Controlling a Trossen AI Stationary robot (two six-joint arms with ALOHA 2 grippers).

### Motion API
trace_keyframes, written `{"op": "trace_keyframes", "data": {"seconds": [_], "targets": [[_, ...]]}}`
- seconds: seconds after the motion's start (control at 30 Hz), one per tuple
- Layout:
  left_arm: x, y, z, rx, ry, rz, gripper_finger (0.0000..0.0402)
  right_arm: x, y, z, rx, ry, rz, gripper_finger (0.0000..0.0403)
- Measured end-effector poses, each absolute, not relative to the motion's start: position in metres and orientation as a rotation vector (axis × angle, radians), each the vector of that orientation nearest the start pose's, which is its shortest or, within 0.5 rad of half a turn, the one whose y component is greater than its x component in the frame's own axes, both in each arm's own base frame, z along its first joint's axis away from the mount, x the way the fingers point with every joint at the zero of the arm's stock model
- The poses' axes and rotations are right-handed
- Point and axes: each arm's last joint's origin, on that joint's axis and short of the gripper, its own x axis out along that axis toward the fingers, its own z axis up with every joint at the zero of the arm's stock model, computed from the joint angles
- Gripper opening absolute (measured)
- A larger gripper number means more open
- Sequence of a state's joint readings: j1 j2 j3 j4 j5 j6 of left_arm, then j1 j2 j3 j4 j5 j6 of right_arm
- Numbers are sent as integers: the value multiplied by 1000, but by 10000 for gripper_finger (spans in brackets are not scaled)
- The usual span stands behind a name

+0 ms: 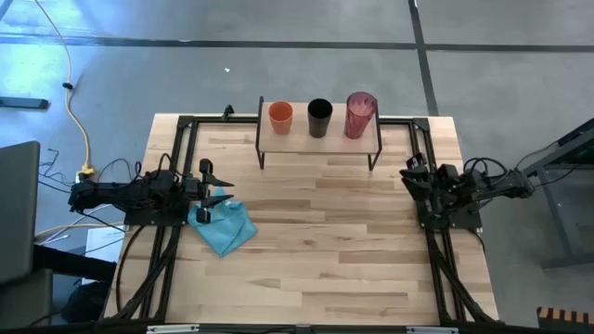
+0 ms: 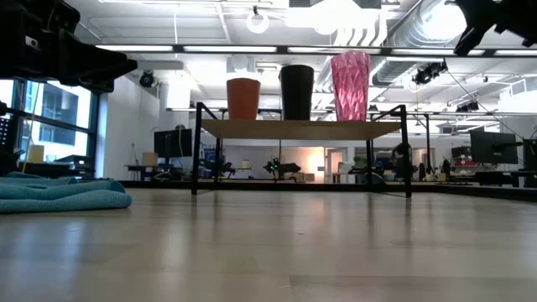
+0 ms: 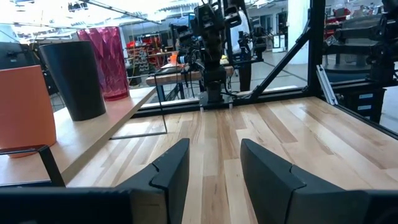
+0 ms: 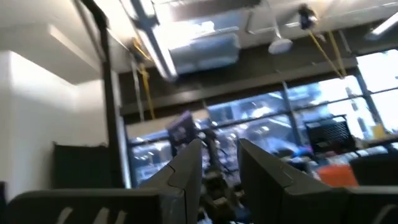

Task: Stack small to large cups/mugs on shelf
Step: Return to Home Position

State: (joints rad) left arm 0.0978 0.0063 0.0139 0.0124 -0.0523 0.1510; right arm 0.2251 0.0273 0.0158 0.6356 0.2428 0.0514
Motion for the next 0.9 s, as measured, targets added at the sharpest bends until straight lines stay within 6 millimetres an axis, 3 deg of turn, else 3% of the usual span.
{"op": "trace_keyframes", "data": {"seconds": [0.27,0.63,0.9], "targets": [[97,11,169,151,-9,151,134,81,2,223,198,-614,-53,94],[97,11,169,151,-9,151,134,86,1,215,299,-475,202,94],[97,11,169,151,-8,151,134,87,2,212,337,-433,265,94]]}}
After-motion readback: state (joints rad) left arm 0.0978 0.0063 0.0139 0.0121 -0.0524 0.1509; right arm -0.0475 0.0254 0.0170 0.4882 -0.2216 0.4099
